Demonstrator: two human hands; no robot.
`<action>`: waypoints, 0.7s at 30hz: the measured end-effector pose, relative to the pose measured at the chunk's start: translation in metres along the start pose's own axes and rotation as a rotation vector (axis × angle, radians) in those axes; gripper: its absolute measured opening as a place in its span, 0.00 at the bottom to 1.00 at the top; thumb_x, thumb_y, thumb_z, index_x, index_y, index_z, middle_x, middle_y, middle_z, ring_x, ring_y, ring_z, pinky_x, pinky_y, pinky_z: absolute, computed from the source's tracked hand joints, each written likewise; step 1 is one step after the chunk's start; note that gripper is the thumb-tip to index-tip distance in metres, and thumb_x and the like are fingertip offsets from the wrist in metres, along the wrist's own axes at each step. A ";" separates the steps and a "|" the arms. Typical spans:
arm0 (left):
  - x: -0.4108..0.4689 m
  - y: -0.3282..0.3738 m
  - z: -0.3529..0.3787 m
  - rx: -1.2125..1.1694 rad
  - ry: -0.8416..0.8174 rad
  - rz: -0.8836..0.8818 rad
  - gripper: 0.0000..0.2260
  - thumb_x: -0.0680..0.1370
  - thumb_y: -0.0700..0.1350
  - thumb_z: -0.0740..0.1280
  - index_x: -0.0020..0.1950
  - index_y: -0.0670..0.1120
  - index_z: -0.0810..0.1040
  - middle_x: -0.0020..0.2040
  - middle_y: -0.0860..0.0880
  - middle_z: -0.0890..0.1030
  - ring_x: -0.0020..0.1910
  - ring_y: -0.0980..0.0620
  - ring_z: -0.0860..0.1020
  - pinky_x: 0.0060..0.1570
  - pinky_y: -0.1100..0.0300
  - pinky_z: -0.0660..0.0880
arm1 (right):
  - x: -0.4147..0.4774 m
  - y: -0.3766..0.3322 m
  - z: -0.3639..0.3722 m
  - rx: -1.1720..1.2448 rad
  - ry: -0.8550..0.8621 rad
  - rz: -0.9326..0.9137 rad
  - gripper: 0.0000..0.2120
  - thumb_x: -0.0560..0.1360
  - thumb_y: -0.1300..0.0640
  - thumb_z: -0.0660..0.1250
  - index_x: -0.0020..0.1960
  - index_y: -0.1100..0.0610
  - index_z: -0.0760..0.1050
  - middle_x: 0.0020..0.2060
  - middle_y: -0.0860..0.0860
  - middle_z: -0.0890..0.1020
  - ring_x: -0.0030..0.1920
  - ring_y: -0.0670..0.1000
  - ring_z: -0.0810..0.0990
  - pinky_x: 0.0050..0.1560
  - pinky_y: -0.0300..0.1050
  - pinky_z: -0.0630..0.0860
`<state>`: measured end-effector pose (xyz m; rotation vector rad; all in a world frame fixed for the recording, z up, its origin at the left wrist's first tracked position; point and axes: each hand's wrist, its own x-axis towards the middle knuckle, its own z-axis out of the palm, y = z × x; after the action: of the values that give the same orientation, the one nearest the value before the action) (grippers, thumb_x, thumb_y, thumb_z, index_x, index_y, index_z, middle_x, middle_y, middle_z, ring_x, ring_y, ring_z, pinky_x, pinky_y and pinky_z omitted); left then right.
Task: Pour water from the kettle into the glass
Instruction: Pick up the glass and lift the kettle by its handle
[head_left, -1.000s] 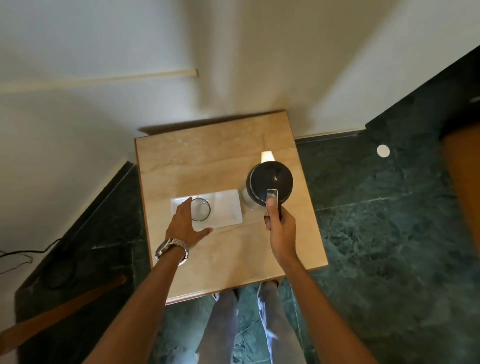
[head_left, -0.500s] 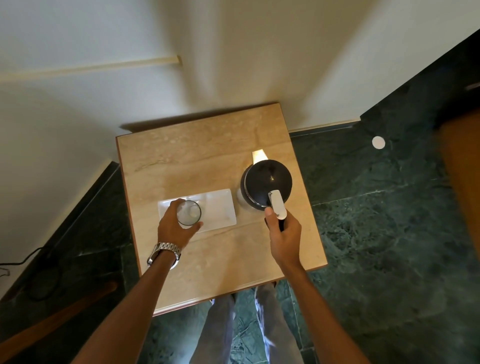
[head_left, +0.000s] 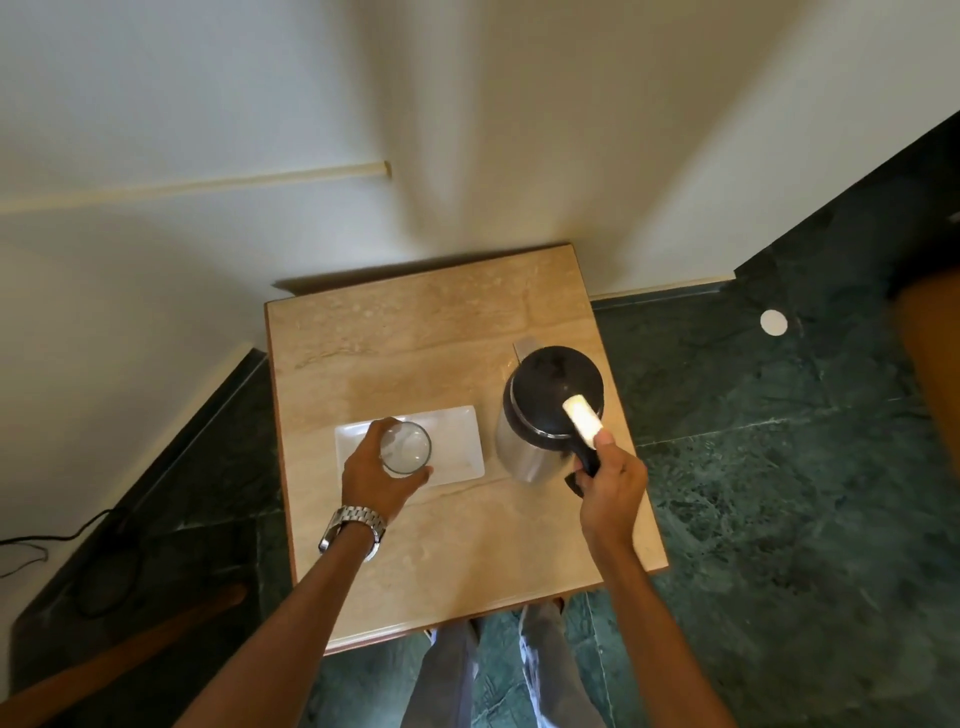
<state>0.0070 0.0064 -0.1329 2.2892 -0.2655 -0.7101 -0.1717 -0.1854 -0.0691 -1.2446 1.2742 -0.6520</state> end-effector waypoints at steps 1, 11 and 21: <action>-0.003 0.006 -0.002 0.002 -0.013 0.016 0.34 0.62 0.47 0.86 0.64 0.54 0.75 0.56 0.57 0.81 0.55 0.54 0.79 0.54 0.57 0.79 | 0.000 -0.003 -0.007 -0.012 -0.002 -0.009 0.20 0.72 0.40 0.62 0.29 0.51 0.79 0.22 0.47 0.75 0.27 0.45 0.72 0.35 0.50 0.70; -0.083 0.118 -0.072 -0.066 -0.112 0.039 0.35 0.61 0.41 0.85 0.65 0.52 0.76 0.57 0.55 0.81 0.58 0.49 0.81 0.59 0.56 0.79 | -0.051 -0.100 -0.094 -0.329 -0.187 -0.059 0.36 0.67 0.23 0.64 0.24 0.56 0.68 0.18 0.50 0.68 0.22 0.51 0.66 0.27 0.53 0.70; -0.167 0.222 -0.166 -0.019 -0.194 0.065 0.36 0.65 0.42 0.83 0.70 0.51 0.73 0.65 0.49 0.81 0.64 0.47 0.80 0.66 0.51 0.79 | -0.098 -0.278 -0.100 -0.711 -0.560 -0.307 0.38 0.65 0.18 0.57 0.20 0.52 0.69 0.16 0.49 0.70 0.19 0.45 0.67 0.27 0.44 0.66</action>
<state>-0.0353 0.0050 0.1877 2.1849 -0.4192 -0.8987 -0.2180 -0.2046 0.2376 -2.0575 0.8544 -0.0090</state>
